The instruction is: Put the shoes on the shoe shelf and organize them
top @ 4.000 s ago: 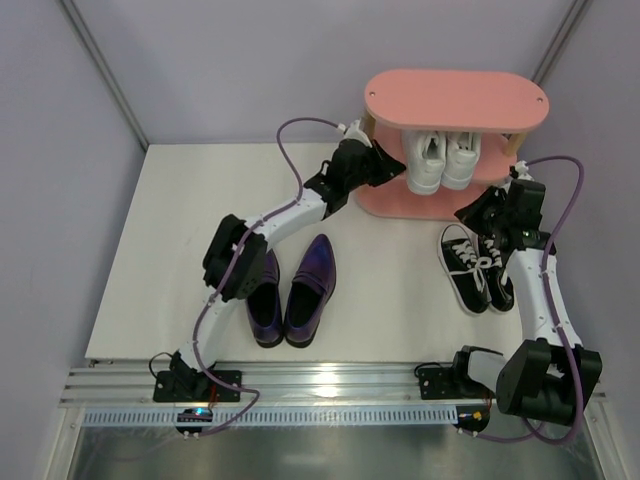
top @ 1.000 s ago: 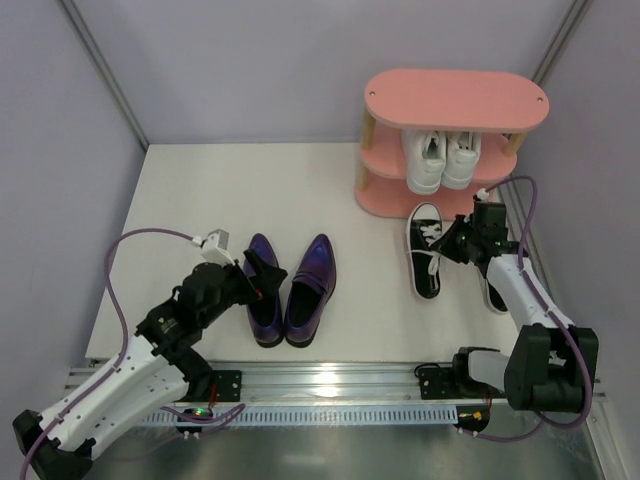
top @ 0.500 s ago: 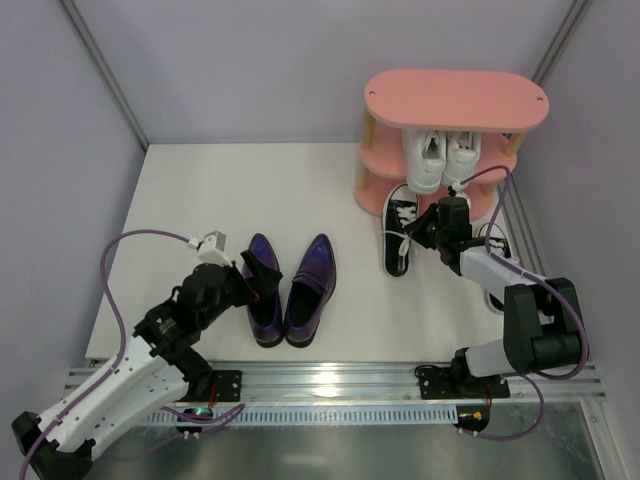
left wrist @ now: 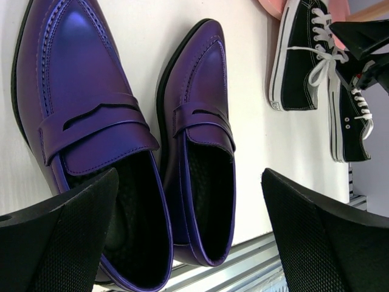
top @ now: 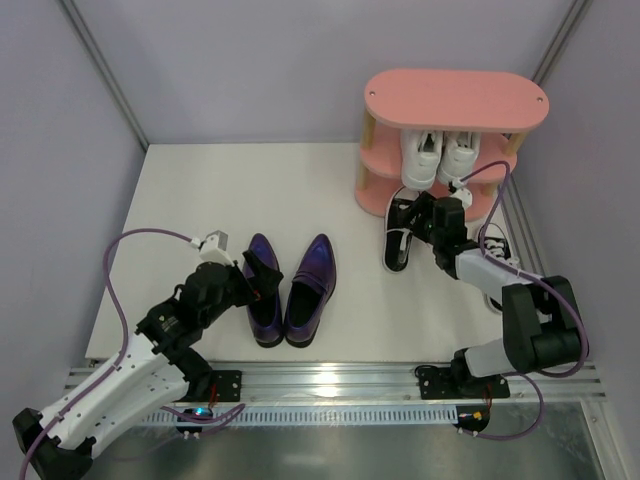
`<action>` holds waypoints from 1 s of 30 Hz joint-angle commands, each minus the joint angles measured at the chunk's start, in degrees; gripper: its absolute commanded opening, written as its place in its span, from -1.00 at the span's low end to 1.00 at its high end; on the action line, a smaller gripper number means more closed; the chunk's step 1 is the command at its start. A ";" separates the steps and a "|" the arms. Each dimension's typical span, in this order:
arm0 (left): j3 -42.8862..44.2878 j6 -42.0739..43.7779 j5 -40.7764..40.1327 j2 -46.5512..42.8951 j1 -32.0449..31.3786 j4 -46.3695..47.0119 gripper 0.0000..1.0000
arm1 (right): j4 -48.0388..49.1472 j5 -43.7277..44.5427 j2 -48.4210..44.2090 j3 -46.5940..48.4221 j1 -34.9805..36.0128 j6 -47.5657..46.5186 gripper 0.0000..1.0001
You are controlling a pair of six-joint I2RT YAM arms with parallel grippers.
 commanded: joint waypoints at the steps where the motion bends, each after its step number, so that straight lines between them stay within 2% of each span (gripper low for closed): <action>1: 1.98 0.07 -0.78 0.17 -0.12 1.91 0.97 | 4.89 4.56 -7.28 -1.97 1.32 -4.57 0.51; 9: 1.11 -0.20 -0.52 -0.27 -0.12 2.27 0.96 | -2.41 8.52 -18.61 -9.98 5.71 -7.39 0.51; 16: 0.31 -0.81 -0.52 -0.97 -0.21 2.27 0.96 | -7.60 10.45 -22.23 -12.70 9.66 -8.80 0.45; 21: 0.14 -1.17 -0.25 -0.88 -0.21 2.53 0.97 | -7.16 11.15 -18.72 -12.18 13.87 -8.19 0.36; 27: 0.05 -1.25 -0.52 -1.94 -0.21 1.39 0.96 | -10.93 17.74 -11.08 -7.97 18.54 -4.76 0.36; 30: -0.21 -1.34 -0.87 -2.90 -0.21 0.77 0.96 | -12.08 19.67 -6.51 -5.51 20.12 -3.18 0.28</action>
